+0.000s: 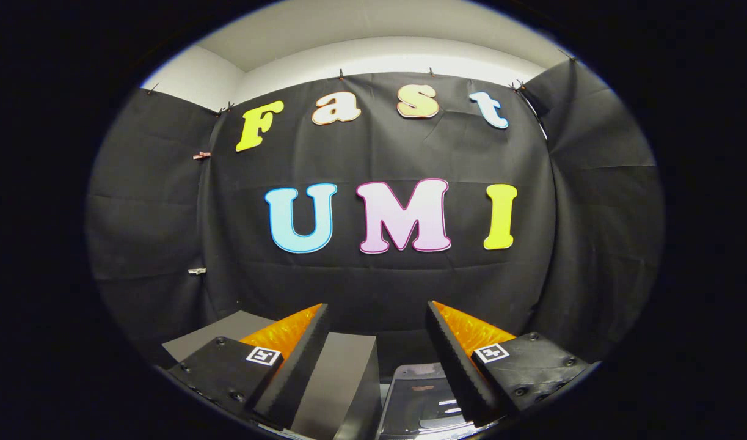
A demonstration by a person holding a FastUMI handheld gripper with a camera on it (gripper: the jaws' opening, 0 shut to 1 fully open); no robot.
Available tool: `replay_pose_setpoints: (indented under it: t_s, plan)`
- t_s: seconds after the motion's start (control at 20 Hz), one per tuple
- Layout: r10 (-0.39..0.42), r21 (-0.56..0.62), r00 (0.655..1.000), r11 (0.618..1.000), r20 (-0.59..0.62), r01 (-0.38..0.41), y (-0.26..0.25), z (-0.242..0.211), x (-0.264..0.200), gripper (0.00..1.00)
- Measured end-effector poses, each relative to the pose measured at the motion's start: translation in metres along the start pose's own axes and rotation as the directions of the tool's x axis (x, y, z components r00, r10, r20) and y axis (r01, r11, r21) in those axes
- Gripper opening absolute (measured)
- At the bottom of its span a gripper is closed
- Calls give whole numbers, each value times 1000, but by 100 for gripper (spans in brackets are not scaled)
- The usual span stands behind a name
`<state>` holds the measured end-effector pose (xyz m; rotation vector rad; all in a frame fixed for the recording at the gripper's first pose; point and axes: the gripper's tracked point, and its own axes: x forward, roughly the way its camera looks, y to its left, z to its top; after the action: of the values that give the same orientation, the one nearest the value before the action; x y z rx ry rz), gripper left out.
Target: Put the clothes into the washing machine and then close the washing machine lid.
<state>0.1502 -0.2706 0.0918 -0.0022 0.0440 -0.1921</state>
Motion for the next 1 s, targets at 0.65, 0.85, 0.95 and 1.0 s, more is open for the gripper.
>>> replay_pose_setpoints:
  t_s: [0.65,0.85,0.95,1.0]
  plan:
    - [-5,10,1000,1000,3,5,-5,4,2,99]
    - [-3,12,1000,1000,3,3,-8,5,3,99]
    - [-2,13,1000,1000,3,2,-9,5,2,99]
    - [-3,14,1000,1000,4,3,-10,6,2,99]
